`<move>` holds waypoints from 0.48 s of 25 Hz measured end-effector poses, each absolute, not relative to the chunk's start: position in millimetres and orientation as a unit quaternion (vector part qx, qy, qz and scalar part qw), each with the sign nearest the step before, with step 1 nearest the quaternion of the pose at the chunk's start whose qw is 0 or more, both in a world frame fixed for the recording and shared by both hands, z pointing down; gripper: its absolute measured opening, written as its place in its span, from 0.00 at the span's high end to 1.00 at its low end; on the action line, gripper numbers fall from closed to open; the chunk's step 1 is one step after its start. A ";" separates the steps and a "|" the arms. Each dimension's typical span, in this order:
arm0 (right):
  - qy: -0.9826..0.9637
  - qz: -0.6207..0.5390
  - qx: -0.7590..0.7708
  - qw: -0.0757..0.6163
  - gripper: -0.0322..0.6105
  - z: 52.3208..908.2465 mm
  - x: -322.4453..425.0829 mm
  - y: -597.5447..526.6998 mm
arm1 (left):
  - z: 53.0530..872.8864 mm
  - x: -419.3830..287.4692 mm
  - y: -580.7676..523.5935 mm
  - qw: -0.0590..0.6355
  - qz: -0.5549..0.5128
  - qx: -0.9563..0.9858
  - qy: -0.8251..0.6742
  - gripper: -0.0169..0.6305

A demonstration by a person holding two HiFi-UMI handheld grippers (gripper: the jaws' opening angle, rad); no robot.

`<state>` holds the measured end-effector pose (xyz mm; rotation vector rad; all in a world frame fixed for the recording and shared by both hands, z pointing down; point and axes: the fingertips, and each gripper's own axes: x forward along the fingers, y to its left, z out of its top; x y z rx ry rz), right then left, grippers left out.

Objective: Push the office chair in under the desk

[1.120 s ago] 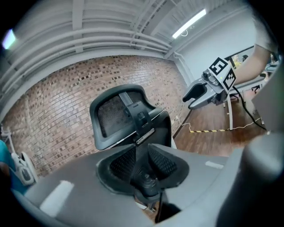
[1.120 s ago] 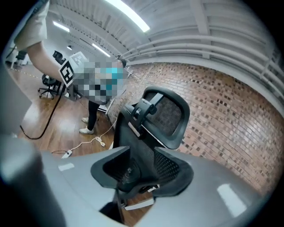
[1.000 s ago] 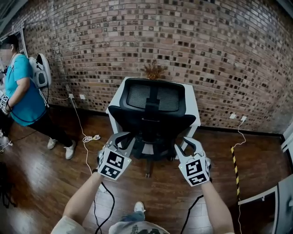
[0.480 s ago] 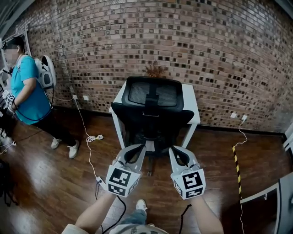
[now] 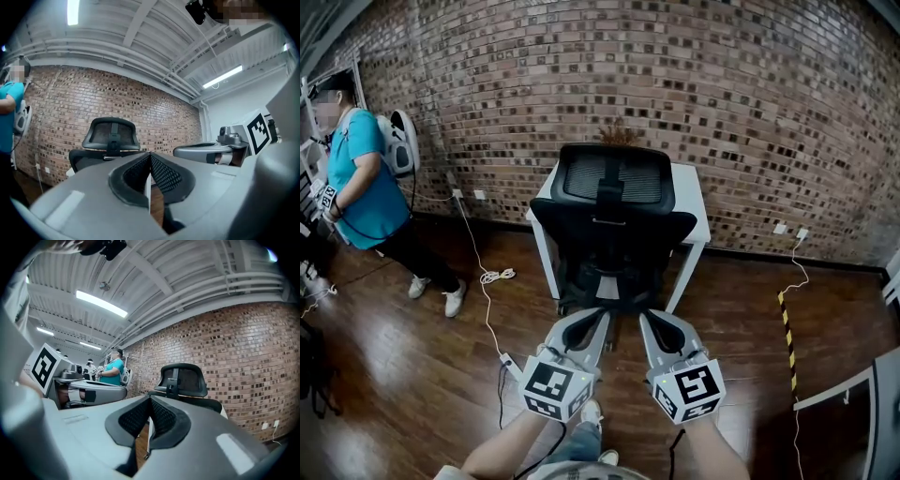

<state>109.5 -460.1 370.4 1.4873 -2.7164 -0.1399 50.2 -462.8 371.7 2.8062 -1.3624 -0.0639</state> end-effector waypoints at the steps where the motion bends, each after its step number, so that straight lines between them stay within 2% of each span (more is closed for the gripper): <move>1: -0.877 -0.044 0.478 0.020 0.95 372.2 109.1 -456.7 | 373.0 51.6 -459.2 0.012 -0.020 0.899 -0.436 0.95; 12: -0.883 -0.042 0.466 0.022 0.95 376.9 104.9 -439.0 | 374.4 53.4 -440.6 0.010 -0.018 0.898 -0.440 0.95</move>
